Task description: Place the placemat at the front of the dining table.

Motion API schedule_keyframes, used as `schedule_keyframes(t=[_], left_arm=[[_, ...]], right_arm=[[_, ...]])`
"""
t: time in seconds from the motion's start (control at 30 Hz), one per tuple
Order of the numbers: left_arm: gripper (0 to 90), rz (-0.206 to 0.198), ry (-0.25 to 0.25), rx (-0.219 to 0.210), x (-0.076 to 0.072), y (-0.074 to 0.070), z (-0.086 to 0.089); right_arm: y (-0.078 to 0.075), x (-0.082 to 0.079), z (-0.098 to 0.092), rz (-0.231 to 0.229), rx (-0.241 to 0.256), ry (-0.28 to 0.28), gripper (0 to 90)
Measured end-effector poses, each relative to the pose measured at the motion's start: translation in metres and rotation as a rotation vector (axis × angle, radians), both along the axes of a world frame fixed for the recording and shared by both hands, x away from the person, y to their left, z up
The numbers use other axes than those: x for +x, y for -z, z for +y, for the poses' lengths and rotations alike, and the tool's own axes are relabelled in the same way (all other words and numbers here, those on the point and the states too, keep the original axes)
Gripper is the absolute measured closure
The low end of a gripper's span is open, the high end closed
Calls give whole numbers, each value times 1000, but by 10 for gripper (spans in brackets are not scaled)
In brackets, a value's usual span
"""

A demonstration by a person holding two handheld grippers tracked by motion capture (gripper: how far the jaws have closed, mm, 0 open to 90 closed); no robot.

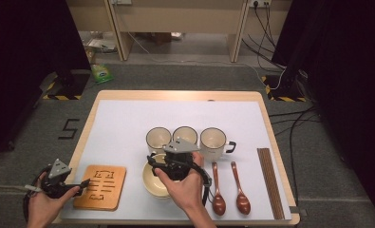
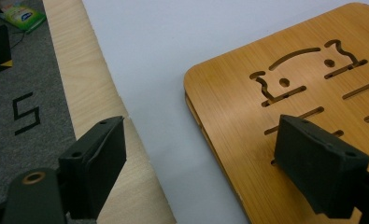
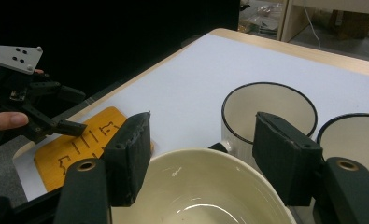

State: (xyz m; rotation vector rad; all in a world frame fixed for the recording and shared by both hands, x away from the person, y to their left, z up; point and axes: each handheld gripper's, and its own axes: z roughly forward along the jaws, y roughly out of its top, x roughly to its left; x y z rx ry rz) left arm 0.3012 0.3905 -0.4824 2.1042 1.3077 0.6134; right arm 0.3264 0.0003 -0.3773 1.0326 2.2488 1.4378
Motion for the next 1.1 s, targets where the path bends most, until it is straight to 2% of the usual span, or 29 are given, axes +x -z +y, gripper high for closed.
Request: schedule_keyframes(t=[0.2,0.3,0.33,0.43,0.63,0.8,1.1], left_arm=[[161,18,-18,-24,1,0,1],[164,37,-17,-13,0,-1,3],[166,42,-22,-24,0,0,4],[165,44,-28,-40,-1,1,5],[163,44,-34,-22,-1,0,7],[162,45,-50,-33,-3,0,13],[162,43,-57,-27,-4,0,15]], right_arm=[[-2,-1,2,-4,0,-5,373],[-2,-2,4,-10,-2,-12,373],[-3,-2,5,-14,-1,-17,373],[-3,-3,8,-9,0,-19,373],[-3,-6,16,-7,-3,-41,374],[-1,-7,23,-6,-7,-59,374],[1,-9,35,5,-13,-81,374]])
